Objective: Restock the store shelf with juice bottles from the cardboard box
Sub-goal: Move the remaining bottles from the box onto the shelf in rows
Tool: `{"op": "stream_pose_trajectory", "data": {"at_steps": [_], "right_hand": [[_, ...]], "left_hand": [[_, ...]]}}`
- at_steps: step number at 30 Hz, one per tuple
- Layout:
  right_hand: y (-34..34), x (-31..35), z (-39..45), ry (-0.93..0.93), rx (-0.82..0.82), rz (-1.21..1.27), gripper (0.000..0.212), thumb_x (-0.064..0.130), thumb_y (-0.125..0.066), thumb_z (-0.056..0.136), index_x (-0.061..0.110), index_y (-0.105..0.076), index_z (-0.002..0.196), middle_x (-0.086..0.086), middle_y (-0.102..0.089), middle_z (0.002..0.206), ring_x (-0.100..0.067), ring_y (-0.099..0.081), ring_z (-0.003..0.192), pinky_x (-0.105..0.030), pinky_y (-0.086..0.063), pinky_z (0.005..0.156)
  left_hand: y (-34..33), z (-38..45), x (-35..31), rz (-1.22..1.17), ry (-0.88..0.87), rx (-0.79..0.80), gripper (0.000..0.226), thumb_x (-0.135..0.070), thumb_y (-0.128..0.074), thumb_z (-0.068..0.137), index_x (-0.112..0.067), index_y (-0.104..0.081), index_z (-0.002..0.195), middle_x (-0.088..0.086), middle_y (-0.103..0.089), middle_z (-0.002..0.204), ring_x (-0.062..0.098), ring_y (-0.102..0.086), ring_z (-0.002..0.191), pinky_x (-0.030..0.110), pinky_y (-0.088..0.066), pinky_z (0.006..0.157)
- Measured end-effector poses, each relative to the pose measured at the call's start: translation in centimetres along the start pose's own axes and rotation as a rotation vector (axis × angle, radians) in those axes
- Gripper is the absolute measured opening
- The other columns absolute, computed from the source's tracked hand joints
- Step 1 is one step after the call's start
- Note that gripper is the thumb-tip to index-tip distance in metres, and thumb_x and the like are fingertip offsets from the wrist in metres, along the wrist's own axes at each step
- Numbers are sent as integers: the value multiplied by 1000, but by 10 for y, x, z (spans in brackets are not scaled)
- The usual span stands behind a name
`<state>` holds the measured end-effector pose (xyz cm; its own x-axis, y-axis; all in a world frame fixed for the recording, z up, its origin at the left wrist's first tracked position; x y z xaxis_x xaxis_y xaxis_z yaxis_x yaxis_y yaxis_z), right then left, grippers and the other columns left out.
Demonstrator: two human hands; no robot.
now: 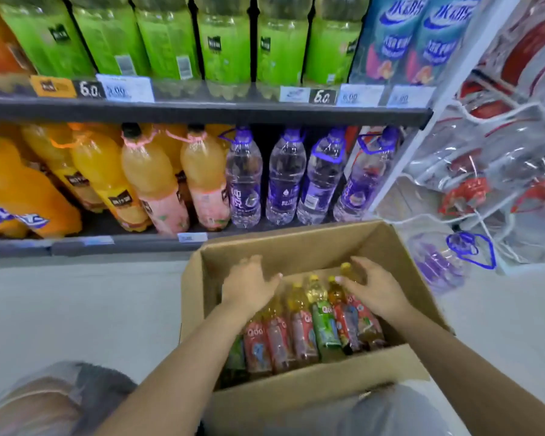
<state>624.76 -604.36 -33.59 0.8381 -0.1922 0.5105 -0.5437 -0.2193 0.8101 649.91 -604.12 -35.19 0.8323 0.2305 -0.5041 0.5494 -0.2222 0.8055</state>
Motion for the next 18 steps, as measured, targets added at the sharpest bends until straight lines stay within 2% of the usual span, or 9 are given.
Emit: {"op": "stream_pose_trajectory", "data": {"at_steps": [4, 8, 13, 18], "right_hand": [[-52, -44, -2, -116, 88, -9, 52, 47, -69, 79, 19, -58, 121, -5, -68, 114, -27, -61, 109, -34, -47, 89], [-91, -70, 4, -219, 169, -1, 71, 56, -64, 79, 18, -45, 136, -6, -58, 129, -25, -53, 120, -36, -45, 97], [-109, -67, 30, -211, 173, -14, 74, 54, -60, 84, 13, -39, 141, -10, -57, 132, -28, -53, 121, -34, -42, 96], [-126, -72, 47, -262, 244, 14, 77, 52, -60, 85, 15, -33, 146, -11, -54, 136, -31, -49, 126, -33, -40, 98]], "left_hand": [[-56, 1, 26, 28, 105, 73, 57, -53, -54, 86, -13, -52, 127, 12, -60, 124, 31, -55, 116, 36, -49, 92], [-100, 5, 51, 50, 230, 155, 56, -53, -54, 87, -9, -56, 121, 13, -62, 121, 31, -59, 112, 35, -50, 88], [-135, 15, 74, -50, 332, 217, 44, -51, -55, 85, -16, -67, 109, 9, -68, 113, 29, -62, 104, 30, -49, 79], [-156, 19, 95, -130, 439, 218, 46, -55, -58, 79, -21, -66, 109, 7, -66, 116, 28, -62, 103, 36, -51, 89]]}}
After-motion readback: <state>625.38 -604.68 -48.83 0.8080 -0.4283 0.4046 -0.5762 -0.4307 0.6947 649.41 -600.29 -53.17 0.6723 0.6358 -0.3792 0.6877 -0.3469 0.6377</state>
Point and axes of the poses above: each hand's wrist, its own z-axis towards the middle knuckle, its own y-axis out of the back of the hand, x = y × z, the point moved 7 cm from there along z, towards the middle knuckle
